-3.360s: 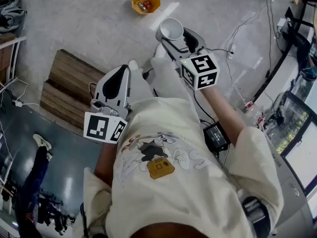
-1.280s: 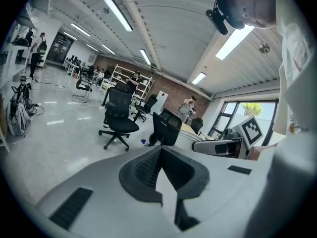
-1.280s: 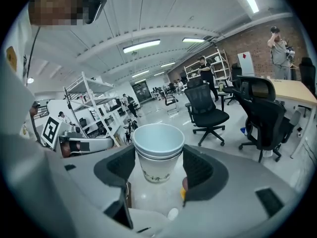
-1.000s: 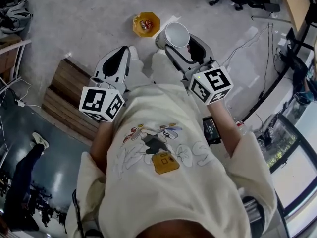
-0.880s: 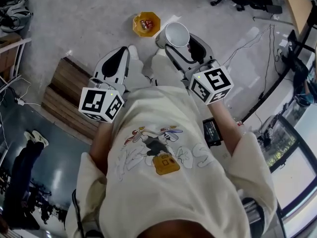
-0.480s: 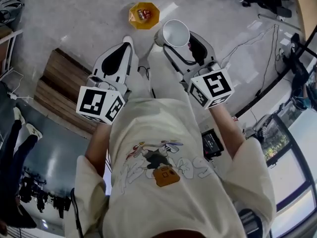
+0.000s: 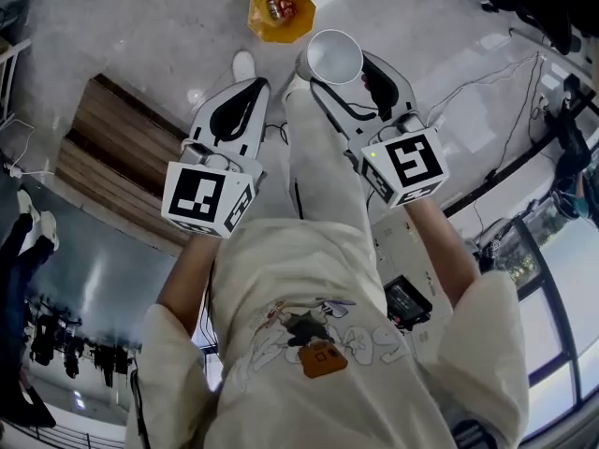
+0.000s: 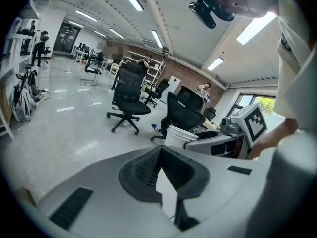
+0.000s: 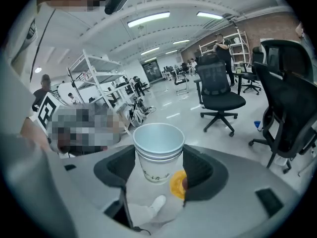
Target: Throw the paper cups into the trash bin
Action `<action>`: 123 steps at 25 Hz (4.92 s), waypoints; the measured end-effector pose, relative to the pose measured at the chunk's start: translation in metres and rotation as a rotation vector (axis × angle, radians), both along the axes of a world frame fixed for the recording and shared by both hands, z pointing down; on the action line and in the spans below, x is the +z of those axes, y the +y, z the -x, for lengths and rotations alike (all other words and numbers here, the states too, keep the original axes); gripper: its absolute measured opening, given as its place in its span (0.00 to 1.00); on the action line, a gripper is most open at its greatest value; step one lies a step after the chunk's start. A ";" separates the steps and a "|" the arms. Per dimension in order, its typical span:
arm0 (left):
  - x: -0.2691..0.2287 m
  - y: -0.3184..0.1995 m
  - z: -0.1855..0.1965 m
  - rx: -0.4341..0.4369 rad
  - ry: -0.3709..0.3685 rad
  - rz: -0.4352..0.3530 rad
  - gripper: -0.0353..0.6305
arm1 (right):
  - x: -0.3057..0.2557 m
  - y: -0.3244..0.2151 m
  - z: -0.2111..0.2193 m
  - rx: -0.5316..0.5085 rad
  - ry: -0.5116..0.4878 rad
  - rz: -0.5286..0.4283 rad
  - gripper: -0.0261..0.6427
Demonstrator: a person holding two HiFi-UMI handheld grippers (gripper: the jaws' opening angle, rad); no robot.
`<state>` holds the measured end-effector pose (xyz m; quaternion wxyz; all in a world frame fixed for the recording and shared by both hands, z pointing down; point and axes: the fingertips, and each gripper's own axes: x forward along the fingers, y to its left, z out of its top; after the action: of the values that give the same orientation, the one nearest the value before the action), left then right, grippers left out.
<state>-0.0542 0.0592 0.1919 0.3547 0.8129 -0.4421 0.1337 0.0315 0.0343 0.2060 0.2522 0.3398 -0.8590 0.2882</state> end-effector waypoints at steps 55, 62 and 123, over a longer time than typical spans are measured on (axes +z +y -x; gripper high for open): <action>0.505 -0.021 -0.014 -0.098 -0.219 0.212 0.06 | 0.486 0.005 -0.012 -0.102 0.130 0.088 0.49; 0.544 -0.016 -0.008 -0.068 -0.240 0.230 0.06 | 0.523 0.004 -0.006 -0.093 0.146 0.096 0.49; -0.033 0.032 -0.041 -0.038 -0.110 -0.021 0.06 | -0.042 0.062 -0.010 -0.073 -0.004 0.005 0.05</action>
<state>-0.0135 0.0916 0.1592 0.3236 0.7994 -0.4779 0.1669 0.0418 0.0967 0.1645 0.2618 0.3070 -0.8705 0.2816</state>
